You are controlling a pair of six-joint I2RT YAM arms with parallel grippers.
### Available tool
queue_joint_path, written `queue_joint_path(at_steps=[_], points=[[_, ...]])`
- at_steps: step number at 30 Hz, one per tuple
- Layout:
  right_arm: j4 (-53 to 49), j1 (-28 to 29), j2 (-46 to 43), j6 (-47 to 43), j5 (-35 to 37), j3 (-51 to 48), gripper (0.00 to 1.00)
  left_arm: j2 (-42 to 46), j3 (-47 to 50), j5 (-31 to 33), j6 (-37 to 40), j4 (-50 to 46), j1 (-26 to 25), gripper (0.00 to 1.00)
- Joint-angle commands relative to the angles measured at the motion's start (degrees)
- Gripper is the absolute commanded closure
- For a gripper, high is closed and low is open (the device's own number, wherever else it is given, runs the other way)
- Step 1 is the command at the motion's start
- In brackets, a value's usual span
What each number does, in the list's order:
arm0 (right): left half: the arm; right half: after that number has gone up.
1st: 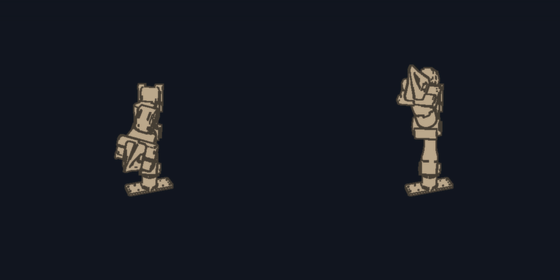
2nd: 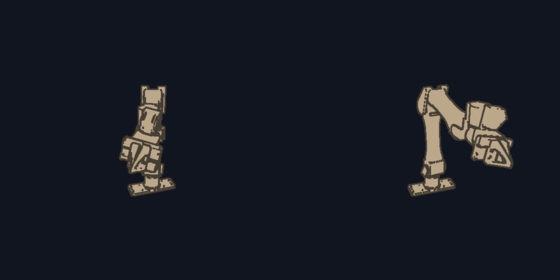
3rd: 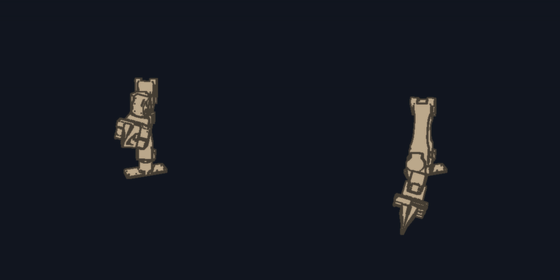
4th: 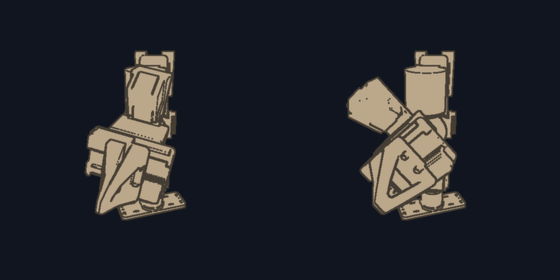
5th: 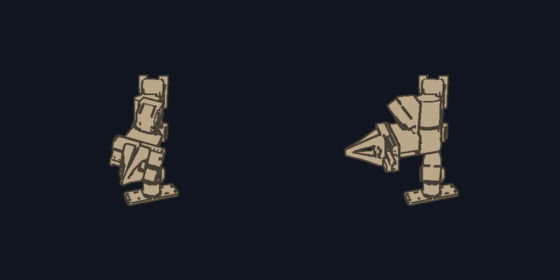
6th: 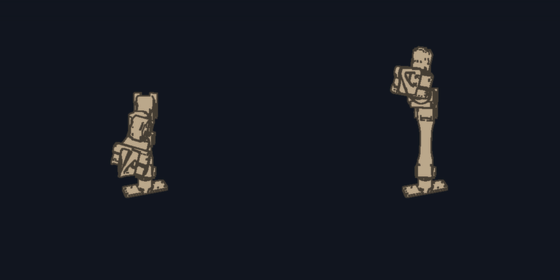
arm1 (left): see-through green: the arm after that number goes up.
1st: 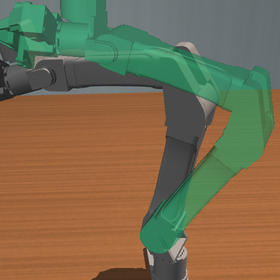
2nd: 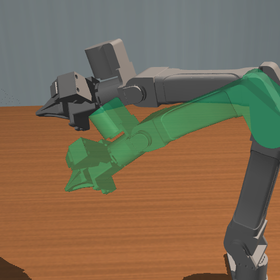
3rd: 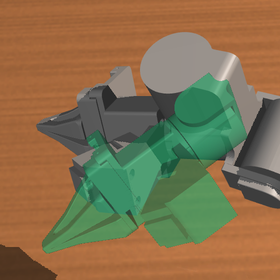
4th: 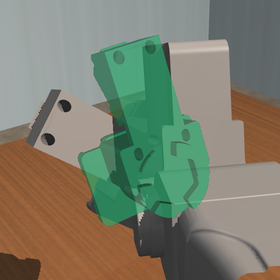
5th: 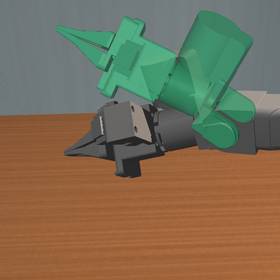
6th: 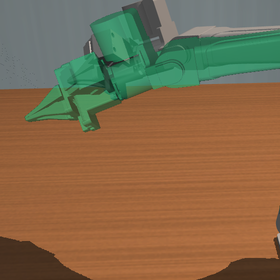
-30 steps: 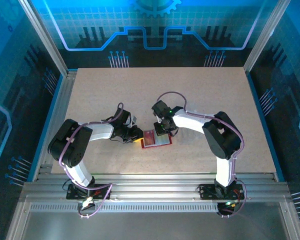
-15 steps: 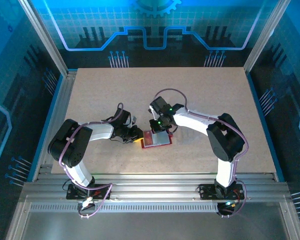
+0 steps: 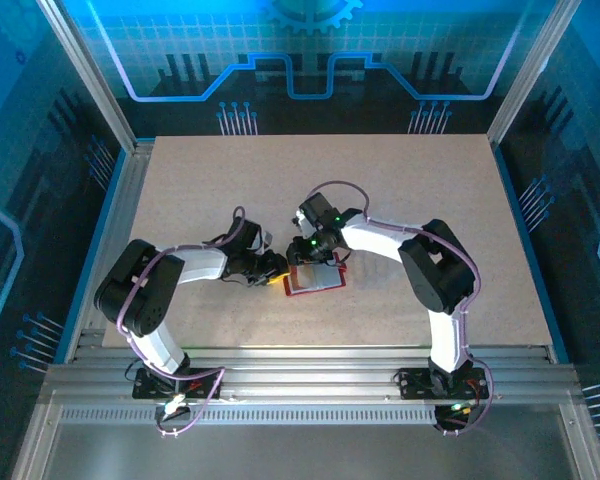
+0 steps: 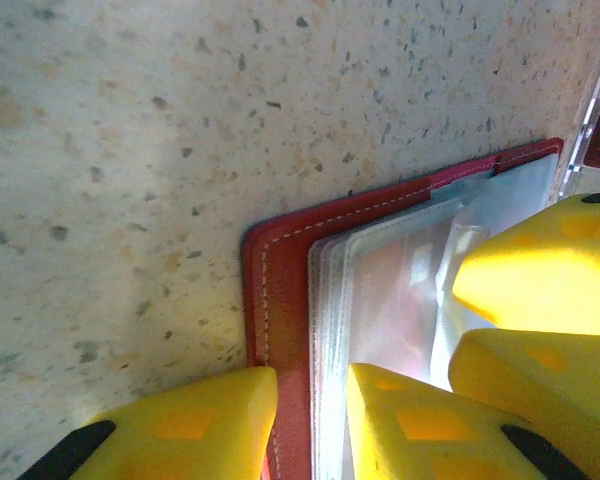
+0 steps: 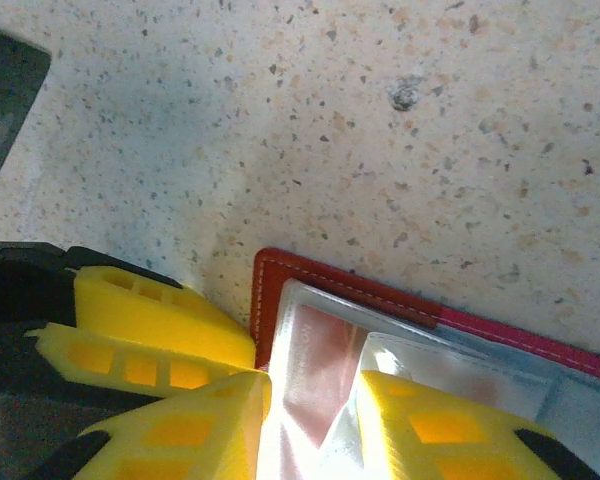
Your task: Put the credit cards into the card holder
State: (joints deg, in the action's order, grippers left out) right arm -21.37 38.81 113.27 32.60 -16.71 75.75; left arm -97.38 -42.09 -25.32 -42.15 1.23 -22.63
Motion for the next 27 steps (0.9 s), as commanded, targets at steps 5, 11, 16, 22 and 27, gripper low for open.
queue_joint_path(at_steps=[5, 11, 16, 22, 27], points=[[9.4, 0.6, -2.8, 2.0, -12.7, 0.2, 0.61, 2.2, 3.6, 2.9, -1.0, -7.1, 1.4, 0.65], [4.8, 0.4, -6.9, -0.9, -10.6, -0.1, 0.55, 5.4, 4.0, 2.1, -1.0, -8.4, 3.4, 0.61], [-1.6, -0.8, -10.2, -3.3, -1.6, -2.3, 0.61, 7.0, 4.0, 1.2, -0.5, -9.2, 4.7, 0.59], [-5.1, -0.8, -9.3, -4.1, 4.0, -4.3, 0.91, 8.3, 2.5, 1.7, 0.4, -11.1, 4.8, 0.57], [-3.1, 2.3, -3.8, -4.0, 3.0, -3.4, 0.91, 8.8, 1.3, 1.9, 0.3, -11.9, 4.8, 0.57]])
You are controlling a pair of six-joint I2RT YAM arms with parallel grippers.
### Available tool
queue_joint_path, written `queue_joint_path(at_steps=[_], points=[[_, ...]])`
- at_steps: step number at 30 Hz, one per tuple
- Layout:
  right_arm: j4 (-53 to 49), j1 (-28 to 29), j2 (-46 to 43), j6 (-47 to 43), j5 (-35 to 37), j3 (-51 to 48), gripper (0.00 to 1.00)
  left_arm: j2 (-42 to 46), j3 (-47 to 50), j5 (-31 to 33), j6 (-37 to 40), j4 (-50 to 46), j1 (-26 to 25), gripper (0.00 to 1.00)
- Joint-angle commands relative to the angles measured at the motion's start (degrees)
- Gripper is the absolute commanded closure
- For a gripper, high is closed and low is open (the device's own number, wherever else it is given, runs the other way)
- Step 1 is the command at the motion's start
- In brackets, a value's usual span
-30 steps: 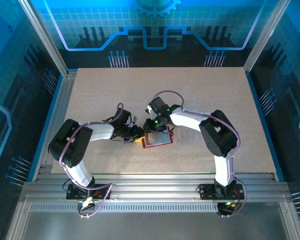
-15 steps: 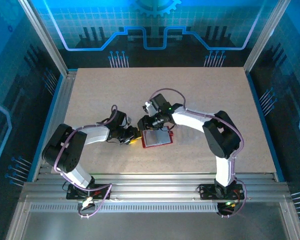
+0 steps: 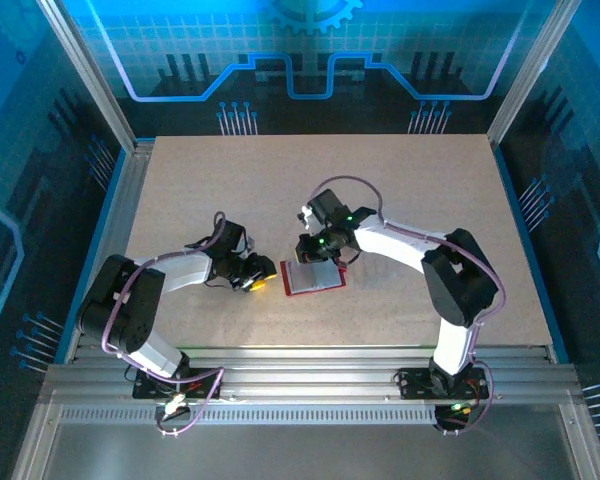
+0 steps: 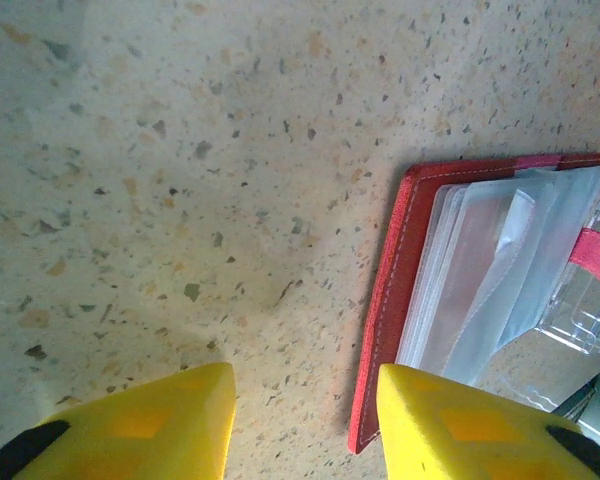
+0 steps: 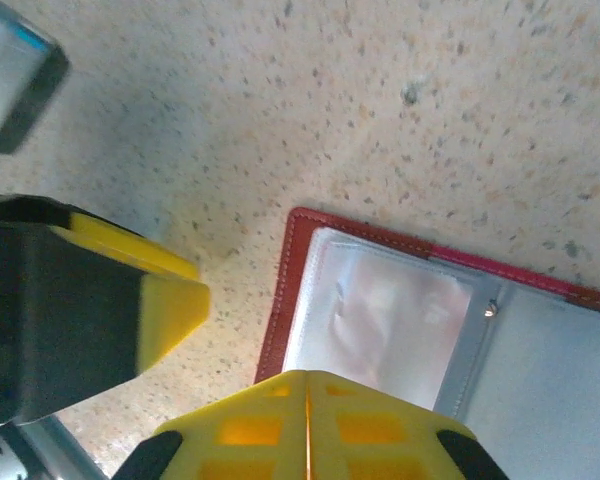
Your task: Put the credit cards into the card holder
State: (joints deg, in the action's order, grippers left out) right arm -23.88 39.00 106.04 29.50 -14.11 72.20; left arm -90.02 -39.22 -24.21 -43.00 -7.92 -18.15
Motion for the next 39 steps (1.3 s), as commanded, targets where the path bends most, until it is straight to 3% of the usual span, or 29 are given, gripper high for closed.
queue_joint_path(at_steps=[1, 7, 13, 19, 25, 31, 39], points=[[-0.2, 2.4, 4.5, -0.7, 0.1, 0.4, 0.9, 1.5, -1.9, 0.9, 1.2, -2.9, 0.3, 0.56], [1.3, 2.4, 8.7, -0.4, -2.4, 1.9, 0.81, 2.7, -3.5, 1.5, 1.4, -4.7, 0.3, 0.55], [-0.1, -0.2, 1.3, -1.8, -1.9, 1.9, 0.73, 4.0, -6.6, 2.6, 2.4, -6.7, 0.2, 0.54], [-11.1, -6.7, -3.6, -3.7, 9.8, 5.2, 0.64, 0.8, -13.7, 1.0, 1.6, -5.5, -2.0, 0.58], [-13.5, -15.2, -4.9, -4.3, 12.7, 4.4, 0.66, -8.6, -23.8, -2.4, -1.8, -0.9, -5.9, 0.72], [-13.8, -18.3, -0.7, -5.4, 7.9, 7.2, 0.69, -21.0, -34.4, -8.8, -7.4, 5.5, -7.8, 0.89], [-13.0, -20.0, 1.9, -4.4, 5.3, 7.0, 0.7, -33.7, -45.0, -15.3, -14.7, 11.9, -9.8, 0.91]])
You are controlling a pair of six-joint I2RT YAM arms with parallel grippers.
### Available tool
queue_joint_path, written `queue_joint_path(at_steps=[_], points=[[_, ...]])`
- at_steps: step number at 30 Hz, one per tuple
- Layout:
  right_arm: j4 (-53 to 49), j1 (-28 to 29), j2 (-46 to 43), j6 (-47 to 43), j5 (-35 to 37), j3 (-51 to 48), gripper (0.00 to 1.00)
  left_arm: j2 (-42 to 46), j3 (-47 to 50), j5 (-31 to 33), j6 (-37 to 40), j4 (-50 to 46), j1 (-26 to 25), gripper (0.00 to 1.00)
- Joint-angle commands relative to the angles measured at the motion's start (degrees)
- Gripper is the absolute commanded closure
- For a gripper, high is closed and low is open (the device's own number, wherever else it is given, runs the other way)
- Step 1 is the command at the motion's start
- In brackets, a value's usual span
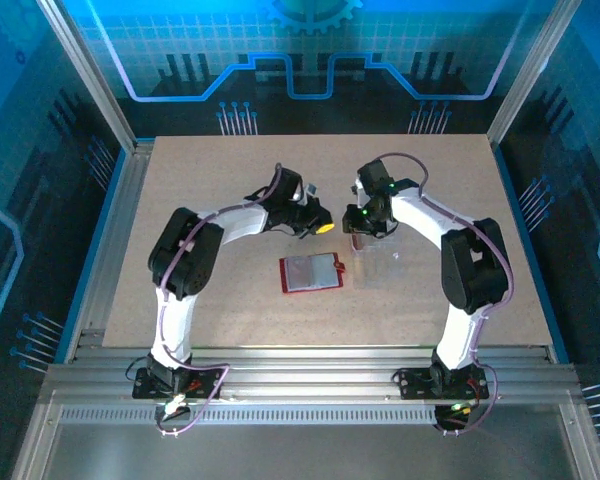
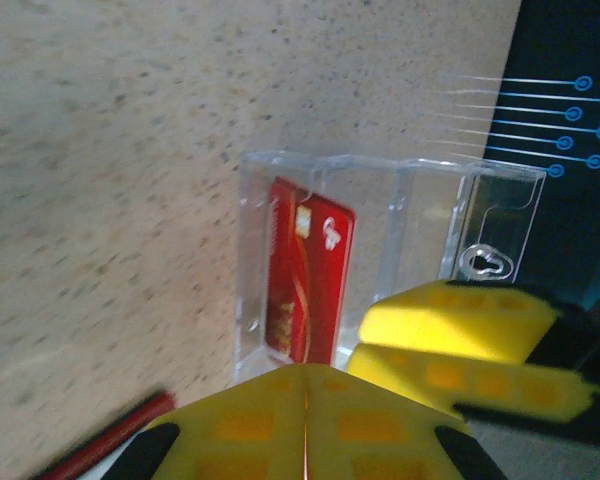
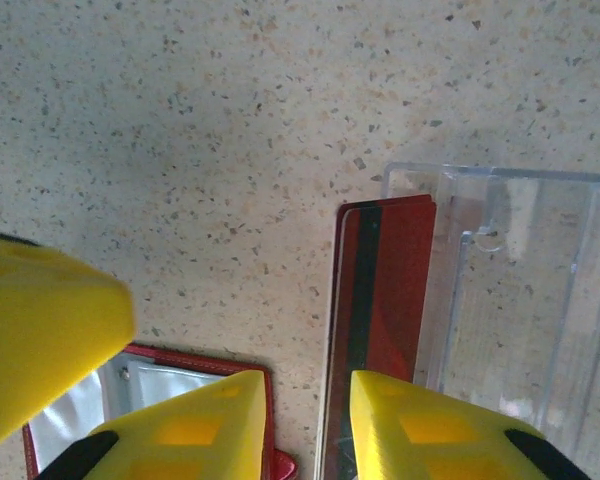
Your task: Put the credit cards into the card holder
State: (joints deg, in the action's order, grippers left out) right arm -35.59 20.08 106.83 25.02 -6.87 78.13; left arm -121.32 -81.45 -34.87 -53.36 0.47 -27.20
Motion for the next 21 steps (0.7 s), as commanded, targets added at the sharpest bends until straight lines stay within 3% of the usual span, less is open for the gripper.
queue_joint_path(at_steps=[1, 21], points=[[-1.1, -1.2, 1.2, 0.3, -2.3, 0.9, 0.69, -3.5, -3.8, -5.0, -4.9, 3.7, -0.9, 0.91], [4.2, -4.7, 1.1, 3.0, -13.5, -4.4, 0.61, -13.3, -4.3, -10.6, -16.5, 19.6, -1.6, 0.87]])
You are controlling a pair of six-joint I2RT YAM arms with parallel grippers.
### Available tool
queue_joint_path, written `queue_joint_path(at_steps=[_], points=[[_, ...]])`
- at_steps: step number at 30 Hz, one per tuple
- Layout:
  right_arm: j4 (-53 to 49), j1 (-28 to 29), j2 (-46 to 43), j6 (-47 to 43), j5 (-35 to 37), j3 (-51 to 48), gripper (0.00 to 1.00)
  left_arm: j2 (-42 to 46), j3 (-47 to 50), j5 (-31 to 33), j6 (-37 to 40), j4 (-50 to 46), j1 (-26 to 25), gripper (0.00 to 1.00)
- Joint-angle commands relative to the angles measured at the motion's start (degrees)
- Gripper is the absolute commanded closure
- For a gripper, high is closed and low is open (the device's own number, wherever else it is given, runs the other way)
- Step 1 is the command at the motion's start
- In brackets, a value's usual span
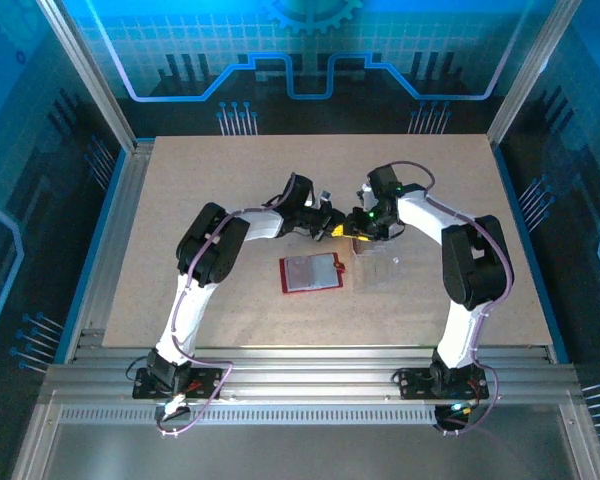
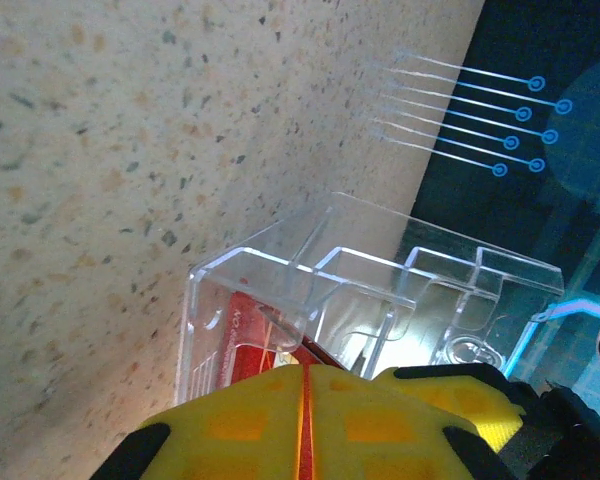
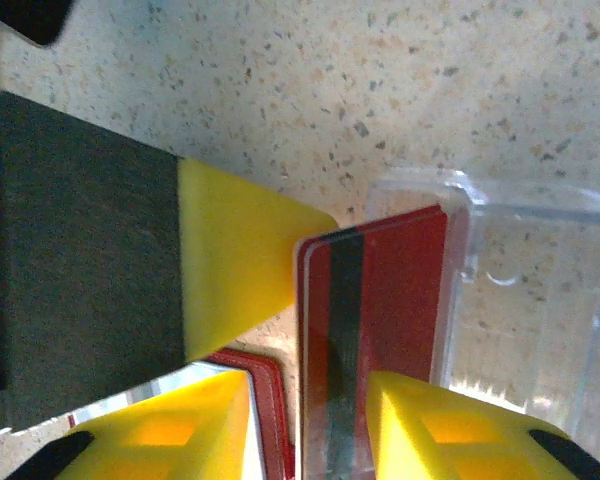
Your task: Put the credit cards into the card holder
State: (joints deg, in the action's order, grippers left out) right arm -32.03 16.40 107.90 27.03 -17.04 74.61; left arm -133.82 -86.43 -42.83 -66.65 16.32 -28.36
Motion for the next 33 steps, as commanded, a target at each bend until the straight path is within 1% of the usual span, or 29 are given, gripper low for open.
queue_joint_path(at_steps=[1, 6, 14, 19, 26, 33], points=[[0.7, -1.1, 0.2, 1.0, -3.7, -0.8, 0.61, -1.0, 1.0, -2.8, -3.8, 4.6, -0.4, 0.87], [0.6, -1.2, 0.6, 1.1, -5.3, -0.3, 0.6, -2.4, 3.2, -3.4, -8.5, 11.3, -0.9, 0.87], [-0.2, -0.9, 1.0, 0.7, -3.4, -0.2, 0.61, -2.5, 5.7, -3.2, -9.2, 13.7, -1.3, 0.87], [-0.3, -0.8, 2.1, 0.8, -3.8, 0.6, 0.62, -2.6, 5.7, -3.1, -8.5, 13.1, -1.7, 0.86], [0.1, -0.6, 1.0, 1.0, -4.9, 1.6, 0.7, -2.2, 5.4, -1.7, -5.0, 8.6, -2.2, 0.86], [-0.7, -0.4, 0.4, 0.7, -4.6, 2.5, 0.72, -1.9, 5.3, -0.6, -3.2, 6.3, -2.4, 0.86]])
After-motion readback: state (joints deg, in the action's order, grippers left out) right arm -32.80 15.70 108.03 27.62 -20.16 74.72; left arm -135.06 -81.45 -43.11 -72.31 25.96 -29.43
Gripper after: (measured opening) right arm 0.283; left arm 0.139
